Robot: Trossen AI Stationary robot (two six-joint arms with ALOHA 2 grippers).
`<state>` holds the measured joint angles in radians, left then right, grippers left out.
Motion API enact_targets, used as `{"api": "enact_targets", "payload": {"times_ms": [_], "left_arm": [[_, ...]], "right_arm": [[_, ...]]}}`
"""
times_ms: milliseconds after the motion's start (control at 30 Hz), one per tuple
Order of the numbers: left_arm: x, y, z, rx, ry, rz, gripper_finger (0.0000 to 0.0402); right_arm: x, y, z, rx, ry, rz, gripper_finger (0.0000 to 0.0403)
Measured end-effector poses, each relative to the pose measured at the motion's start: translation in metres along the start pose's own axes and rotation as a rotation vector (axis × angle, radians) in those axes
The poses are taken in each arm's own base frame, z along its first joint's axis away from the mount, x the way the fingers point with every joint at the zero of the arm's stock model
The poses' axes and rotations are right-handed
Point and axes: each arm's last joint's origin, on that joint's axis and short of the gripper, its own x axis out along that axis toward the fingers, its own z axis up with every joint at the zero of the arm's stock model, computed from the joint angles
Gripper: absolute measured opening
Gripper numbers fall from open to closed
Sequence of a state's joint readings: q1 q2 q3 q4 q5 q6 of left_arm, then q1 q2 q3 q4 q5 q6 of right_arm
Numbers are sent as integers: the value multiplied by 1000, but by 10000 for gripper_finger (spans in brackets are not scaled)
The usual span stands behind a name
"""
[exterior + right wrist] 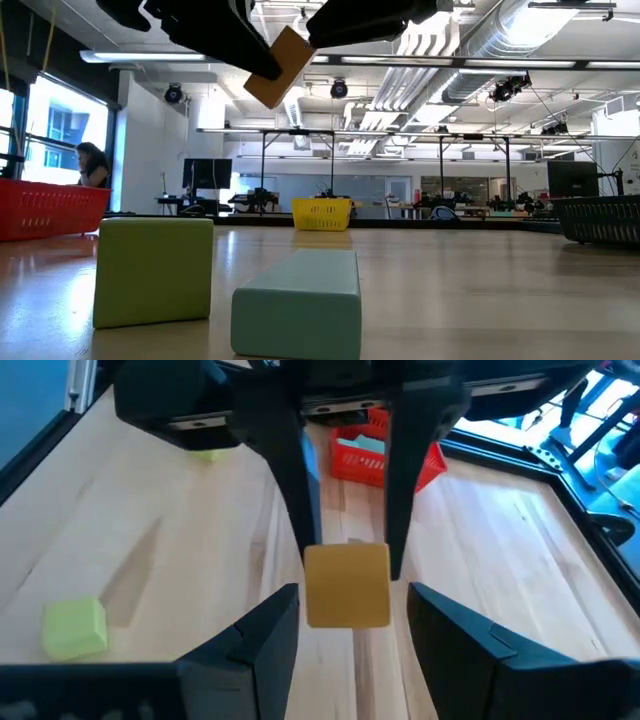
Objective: Sort & place blocks by color
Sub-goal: Put the orange block into the black bin
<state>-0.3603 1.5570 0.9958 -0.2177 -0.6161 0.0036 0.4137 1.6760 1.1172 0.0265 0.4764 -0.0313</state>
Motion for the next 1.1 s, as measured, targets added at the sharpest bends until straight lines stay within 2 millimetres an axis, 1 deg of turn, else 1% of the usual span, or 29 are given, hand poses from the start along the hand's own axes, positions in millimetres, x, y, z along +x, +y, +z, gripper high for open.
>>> {"api": "enact_targets", "payload": {"times_ms": [467,533,667,700,933,1100], "left_arm": [[-1,1,14,-89,-125,9,106],[-1,1,14,-91,-127,10,107],[0,3,14,-110,-126,14,120],[1,3,14,-118,-125,15,124],[4,8,14,-142,-116,20,144],[6,12,12,-201,-100,36,162]], "right_arm": [[2,-5,2,-12,-17,-20,172],[2,-5,3,-17,-24,-14,160],[2,-5,2,-17,-22,-8,110],[2,-5,2,-16,-22,-8,103],[3,-6,2,30,-20,-34,103],[3,-7,0,87,-4,-67,103]]}}
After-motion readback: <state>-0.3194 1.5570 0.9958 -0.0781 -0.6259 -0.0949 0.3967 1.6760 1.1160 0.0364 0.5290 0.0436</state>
